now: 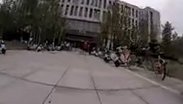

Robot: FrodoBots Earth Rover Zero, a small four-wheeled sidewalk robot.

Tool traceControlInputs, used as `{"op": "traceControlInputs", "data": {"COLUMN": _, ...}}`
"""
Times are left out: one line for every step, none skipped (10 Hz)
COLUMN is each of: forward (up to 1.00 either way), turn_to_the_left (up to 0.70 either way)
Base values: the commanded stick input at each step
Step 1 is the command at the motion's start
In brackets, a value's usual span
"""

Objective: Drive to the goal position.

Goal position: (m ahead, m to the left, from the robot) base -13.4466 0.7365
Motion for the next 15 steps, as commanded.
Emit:
{"op": "traceControlInputs", "data": {"forward": 0.7, "turn_to_the_left": 0.1}}
{"op": "traceControlInputs", "data": {"forward": 0.7, "turn_to_the_left": 0.1}}
{"op": "traceControlInputs", "data": {"forward": 0.7, "turn_to_the_left": 0.1}}
{"op": "traceControlInputs", "data": {"forward": 0.7, "turn_to_the_left": 0.08}}
{"op": "traceControlInputs", "data": {"forward": 0.7, "turn_to_the_left": 0.06}}
{"op": "traceControlInputs", "data": {"forward": 0.7, "turn_to_the_left": 0.01}}
{"op": "traceControlInputs", "data": {"forward": 0.7, "turn_to_the_left": 0.0}}
{"op": "traceControlInputs", "data": {"forward": 0.7, "turn_to_the_left": 0.0}}
{"op": "traceControlInputs", "data": {"forward": 0.7, "turn_to_the_left": 0.0}}
{"op": "traceControlInputs", "data": {"forward": 0.7, "turn_to_the_left": 0.0}}
{"op": "traceControlInputs", "data": {"forward": 0.7, "turn_to_the_left": 0.0}}
{"op": "traceControlInputs", "data": {"forward": 0.7, "turn_to_the_left": 0.0}}
{"op": "traceControlInputs", "data": {"forward": 0.7, "turn_to_the_left": 0.0}}
{"op": "traceControlInputs", "data": {"forward": 0.7, "turn_to_the_left": 0.0}}
{"op": "traceControlInputs", "data": {"forward": 0.7, "turn_to_the_left": 0.0}}
